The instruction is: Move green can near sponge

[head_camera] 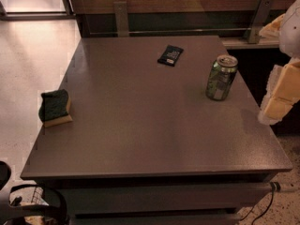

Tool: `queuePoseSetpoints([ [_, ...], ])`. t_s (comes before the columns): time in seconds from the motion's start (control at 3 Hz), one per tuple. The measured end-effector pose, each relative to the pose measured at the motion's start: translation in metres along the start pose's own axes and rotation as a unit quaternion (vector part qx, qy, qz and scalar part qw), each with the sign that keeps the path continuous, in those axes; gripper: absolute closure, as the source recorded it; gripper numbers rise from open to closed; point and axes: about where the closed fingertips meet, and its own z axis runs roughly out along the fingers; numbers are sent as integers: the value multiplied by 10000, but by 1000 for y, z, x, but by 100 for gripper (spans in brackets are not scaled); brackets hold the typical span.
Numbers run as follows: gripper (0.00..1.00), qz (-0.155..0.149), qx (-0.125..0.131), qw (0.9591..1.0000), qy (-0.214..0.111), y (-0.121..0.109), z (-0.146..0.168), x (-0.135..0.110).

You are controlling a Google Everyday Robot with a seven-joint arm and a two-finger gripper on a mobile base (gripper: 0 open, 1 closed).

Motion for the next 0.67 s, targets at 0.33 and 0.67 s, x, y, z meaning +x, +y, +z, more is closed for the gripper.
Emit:
queuePoseSetpoints([
  [0.33,0,0,0,10000,0,0,0,0],
  [0.67,0,355,74,9988,-344,-14,0,11],
])
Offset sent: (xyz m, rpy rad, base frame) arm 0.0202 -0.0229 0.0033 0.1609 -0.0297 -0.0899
